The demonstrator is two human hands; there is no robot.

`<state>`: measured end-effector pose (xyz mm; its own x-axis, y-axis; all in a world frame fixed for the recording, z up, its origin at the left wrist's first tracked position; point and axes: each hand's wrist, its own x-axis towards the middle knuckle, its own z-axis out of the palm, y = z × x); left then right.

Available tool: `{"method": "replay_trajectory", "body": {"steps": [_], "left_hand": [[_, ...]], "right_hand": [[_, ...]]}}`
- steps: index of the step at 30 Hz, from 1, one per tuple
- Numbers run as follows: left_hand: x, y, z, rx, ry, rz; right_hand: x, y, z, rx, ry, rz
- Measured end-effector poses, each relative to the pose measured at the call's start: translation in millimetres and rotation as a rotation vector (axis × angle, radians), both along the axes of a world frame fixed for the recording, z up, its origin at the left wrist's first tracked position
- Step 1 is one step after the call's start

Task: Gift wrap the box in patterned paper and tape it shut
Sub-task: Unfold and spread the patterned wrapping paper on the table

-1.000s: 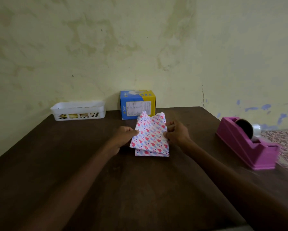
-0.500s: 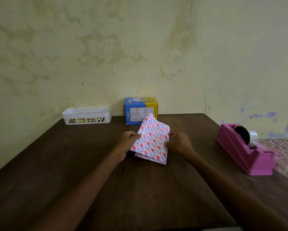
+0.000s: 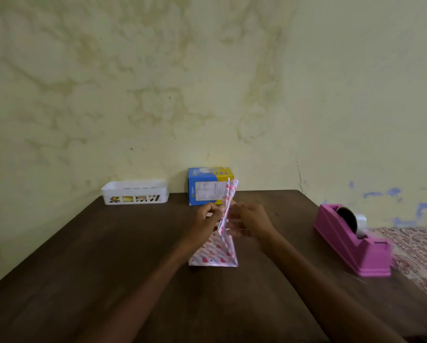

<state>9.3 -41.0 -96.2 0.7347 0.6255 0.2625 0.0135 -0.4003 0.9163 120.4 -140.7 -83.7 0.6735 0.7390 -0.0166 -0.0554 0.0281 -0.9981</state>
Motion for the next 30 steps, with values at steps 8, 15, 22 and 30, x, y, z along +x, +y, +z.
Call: {"method": "replay_trajectory", "body": {"steps": [8, 15, 22, 30], "left_hand": [[2.7, -17.2, 24.4, -0.176, -0.093, 0.080], [1.9, -12.6, 39.4, -0.169, -0.135, 0.198], [-9.1, -6.6, 33.2, -0.120, -0.377, 0.576], [-32.7, 17.5, 0.0, -0.048, -0.411, 0.839]], "right_hand": [[-3.5, -17.5, 6.6, 0.060, -0.322, -0.095], [-11.4, -27.6, 5.4, 0.124, -0.449, 0.073], [1.5, -22.4, -20.4, 0.109, -0.318, -0.509], [-0.3, -52.3, -40.6, -0.101, -0.554, -0.694]]}}
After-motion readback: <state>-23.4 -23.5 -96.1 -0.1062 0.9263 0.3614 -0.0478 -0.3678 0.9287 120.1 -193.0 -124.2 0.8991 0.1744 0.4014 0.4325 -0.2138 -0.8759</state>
